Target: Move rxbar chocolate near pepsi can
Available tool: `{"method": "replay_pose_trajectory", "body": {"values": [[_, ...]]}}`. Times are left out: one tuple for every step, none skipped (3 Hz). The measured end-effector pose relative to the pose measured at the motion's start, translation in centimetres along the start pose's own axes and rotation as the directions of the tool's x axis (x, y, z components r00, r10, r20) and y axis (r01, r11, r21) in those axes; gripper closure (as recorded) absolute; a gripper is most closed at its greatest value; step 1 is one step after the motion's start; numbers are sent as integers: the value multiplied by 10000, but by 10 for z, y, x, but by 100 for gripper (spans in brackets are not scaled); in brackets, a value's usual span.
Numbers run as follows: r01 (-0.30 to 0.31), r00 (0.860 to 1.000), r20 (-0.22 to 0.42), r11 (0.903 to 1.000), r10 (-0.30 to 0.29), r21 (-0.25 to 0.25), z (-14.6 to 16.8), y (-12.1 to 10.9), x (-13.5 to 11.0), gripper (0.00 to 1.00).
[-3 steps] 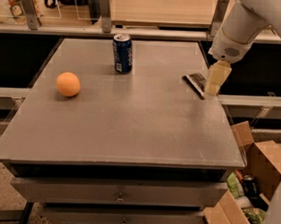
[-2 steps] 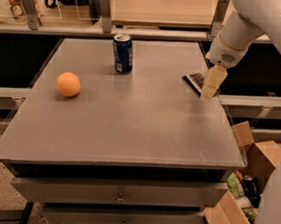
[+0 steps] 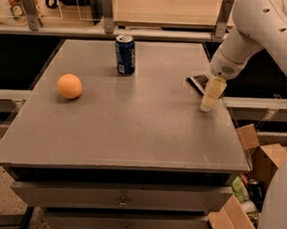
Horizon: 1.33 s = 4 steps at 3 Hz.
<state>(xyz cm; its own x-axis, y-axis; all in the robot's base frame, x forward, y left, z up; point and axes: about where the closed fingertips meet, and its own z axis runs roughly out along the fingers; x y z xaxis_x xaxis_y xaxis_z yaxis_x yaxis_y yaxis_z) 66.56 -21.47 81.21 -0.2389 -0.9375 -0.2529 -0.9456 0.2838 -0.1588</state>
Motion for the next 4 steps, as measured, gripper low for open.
{"method": "replay_pose_trajectory", "body": {"values": [[-253,9996,-126,9996,252,-120,10,1,2,16],[-263,9996,-131,9996,261,-127,7,1,1,39],[-263,9996,-131,9996,262,-131,1,0,-1,62],[-263,9996,-130,9996,261,-133,-7,-1,-3,86]]}}
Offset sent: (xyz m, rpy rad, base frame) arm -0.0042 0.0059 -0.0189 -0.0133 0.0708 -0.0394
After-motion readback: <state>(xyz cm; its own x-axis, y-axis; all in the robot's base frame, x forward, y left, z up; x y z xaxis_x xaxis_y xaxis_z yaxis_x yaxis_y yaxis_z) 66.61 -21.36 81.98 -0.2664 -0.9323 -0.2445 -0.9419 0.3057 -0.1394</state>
